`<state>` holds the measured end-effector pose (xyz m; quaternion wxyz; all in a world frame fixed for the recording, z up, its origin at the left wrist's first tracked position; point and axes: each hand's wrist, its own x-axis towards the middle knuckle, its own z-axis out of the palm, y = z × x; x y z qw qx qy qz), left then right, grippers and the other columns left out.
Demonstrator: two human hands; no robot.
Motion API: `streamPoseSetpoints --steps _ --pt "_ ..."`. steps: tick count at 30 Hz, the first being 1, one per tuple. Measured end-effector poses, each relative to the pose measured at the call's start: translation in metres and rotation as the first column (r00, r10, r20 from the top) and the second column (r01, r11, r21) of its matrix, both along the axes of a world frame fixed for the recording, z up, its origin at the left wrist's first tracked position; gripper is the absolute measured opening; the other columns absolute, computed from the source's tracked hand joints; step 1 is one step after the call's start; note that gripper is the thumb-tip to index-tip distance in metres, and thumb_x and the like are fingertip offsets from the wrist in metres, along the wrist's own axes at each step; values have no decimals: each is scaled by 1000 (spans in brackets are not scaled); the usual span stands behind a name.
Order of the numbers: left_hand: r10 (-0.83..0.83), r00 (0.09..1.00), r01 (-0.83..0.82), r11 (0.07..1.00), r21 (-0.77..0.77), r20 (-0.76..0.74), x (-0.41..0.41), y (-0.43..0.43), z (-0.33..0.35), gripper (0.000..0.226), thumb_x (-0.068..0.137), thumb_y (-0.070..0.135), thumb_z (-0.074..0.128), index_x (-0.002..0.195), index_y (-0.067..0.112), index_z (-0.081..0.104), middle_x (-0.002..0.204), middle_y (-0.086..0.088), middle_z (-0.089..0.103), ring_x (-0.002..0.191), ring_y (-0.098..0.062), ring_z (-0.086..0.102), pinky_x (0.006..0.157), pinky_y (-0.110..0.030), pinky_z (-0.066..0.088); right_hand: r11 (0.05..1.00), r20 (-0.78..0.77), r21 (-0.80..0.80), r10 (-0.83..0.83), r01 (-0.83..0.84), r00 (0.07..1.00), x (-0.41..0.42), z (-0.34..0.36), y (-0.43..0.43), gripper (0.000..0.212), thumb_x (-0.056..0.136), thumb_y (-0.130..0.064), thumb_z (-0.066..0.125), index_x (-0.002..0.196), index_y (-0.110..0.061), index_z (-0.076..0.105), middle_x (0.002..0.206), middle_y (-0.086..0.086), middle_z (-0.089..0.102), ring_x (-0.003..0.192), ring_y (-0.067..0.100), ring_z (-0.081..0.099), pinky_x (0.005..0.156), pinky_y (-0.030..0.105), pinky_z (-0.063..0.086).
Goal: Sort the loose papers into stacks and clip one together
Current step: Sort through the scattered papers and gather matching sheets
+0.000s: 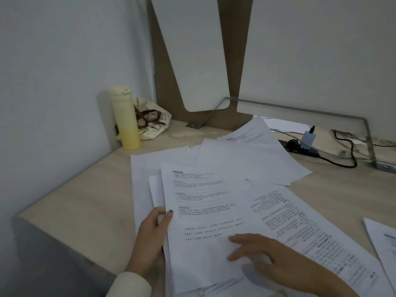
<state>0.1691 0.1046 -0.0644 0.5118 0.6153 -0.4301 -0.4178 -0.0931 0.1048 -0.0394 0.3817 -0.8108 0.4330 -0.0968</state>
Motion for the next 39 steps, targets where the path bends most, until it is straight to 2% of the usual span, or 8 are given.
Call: streamPoseSetpoints --steps 8,16,20,22,25,30,35,39 --pt "-21 999 23 997 -73 25 3 -1 -4 21 94 24 46 88 16 64 83 12 70 74 5 62 64 -2 43 961 212 73 -275 266 938 64 8 -17 19 91 -23 53 103 -34 64 108 -20 64 96 -3 61 80 7 45" --pt "-69 995 74 994 -78 65 3 -4 -5 21 95 17 44 90 17 64 83 12 71 76 4 63 67 -7 47 906 192 139 -420 399 887 121 -8 -25 34 79 -51 61 103 -27 55 102 -6 57 85 4 53 78 21 46" --pt "-164 982 173 980 -97 93 5 -4 -8 9 89 15 56 95 17 62 91 1 71 84 -10 67 70 -20 54 880 115 13 -473 475 873 135 -6 -21 48 73 -65 56 99 -26 47 96 -10 52 86 6 53 78 25 46" --pt "-178 975 192 977 -97 131 5 -6 -9 11 86 20 61 96 15 61 92 -5 69 85 -17 65 73 -27 55 871 107 -68 -479 487 871 139 -6 -19 42 78 -63 51 96 -26 46 95 -11 52 85 8 54 77 25 45" --pt "-148 980 160 983 -92 131 4 -5 -9 7 84 19 63 89 14 62 85 1 69 79 -7 65 67 -16 51 841 157 -131 -505 524 849 136 -4 -21 24 86 -43 48 80 -20 48 74 -9 55 65 9 51 66 26 44" --pt "-95 995 95 993 -69 -1 7 -2 -7 3 88 9 55 89 10 58 84 8 71 76 -6 67 62 -15 50 719 280 -237 -594 654 754 105 12 -33 29 88 -20 47 63 -16 34 54 -3 38 46 10 28 45 20 25" --pt "-93 996 93 994 -56 5 9 0 -7 2 87 2 52 88 2 50 88 -19 62 72 -14 60 60 -19 48 663 273 -310 -624 681 732 84 21 -40 29 89 -18 47 62 -16 34 55 -3 41 48 10 32 48 22 28" --pt "-80 996 79 997 -26 -40 8 -3 -8 40 86 -5 51 105 29 42 104 -4 63 92 -18 63 70 -25 53 798 221 -304 -472 520 853 91 19 -32 15 91 -25 48 77 -20 50 85 -7 57 76 3 55 71 23 48"
